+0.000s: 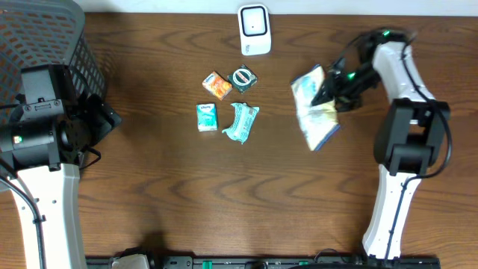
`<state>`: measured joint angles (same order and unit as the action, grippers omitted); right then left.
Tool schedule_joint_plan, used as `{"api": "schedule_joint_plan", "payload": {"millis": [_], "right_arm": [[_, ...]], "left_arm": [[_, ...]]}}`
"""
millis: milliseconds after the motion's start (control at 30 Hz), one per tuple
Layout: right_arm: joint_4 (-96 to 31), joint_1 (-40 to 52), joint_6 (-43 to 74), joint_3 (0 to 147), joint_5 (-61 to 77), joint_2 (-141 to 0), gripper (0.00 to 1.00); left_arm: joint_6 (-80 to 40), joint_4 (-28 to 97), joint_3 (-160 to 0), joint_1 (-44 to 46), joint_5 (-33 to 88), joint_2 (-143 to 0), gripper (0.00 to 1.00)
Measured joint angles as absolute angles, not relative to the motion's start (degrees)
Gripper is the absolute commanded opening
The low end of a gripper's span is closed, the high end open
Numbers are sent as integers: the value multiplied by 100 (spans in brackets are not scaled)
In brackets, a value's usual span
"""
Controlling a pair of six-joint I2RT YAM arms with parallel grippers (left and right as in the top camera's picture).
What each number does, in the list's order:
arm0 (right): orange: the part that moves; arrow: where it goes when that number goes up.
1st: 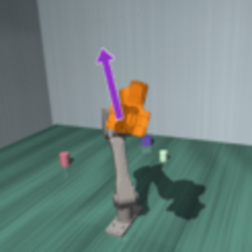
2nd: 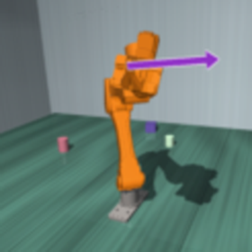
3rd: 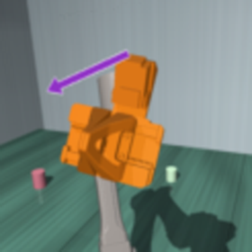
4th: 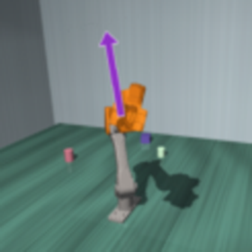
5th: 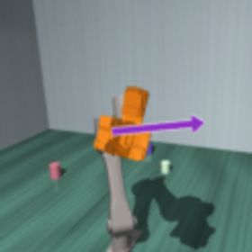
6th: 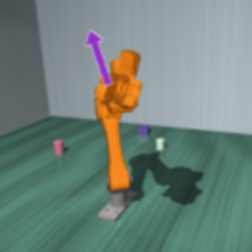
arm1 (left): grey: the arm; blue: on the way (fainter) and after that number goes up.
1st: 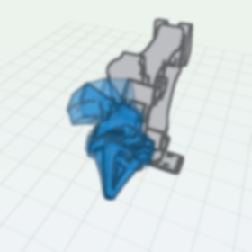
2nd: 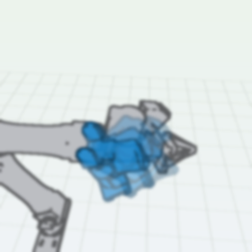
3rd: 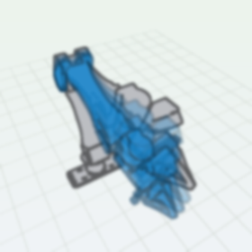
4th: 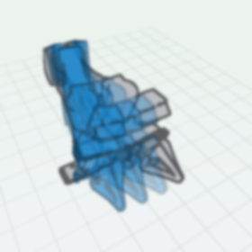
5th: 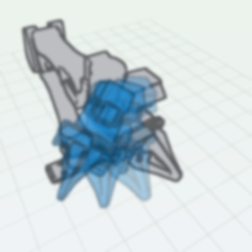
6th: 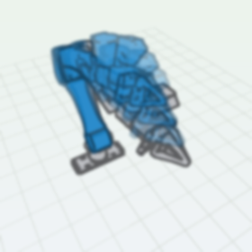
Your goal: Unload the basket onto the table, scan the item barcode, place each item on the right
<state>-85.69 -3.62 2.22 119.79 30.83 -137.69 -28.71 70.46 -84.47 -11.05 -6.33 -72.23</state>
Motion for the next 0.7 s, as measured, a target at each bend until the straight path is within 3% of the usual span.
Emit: {"api": "schedule_joint_plan", "payload": {"millis": [67,167,333,700], "right_arm": [[-8868,-405,287,12359,2659,-13769,73],[-9271,-373,360,12870,2067,-13769,79],[-9535,-209,429,13152,1522,-13769,99],[-9249,95,432,13076,932,-13769,99]], "left_arm": [[-2873,7043,-8447,-1105,-633,-7223,97],[-2873,7043,-8447,-1105,-633,-7223,98],[-2873,7043,-8447,-1105,-633,-7223,98],[-2873,7043,-8447,-1105,-635,-7223,97]]}}
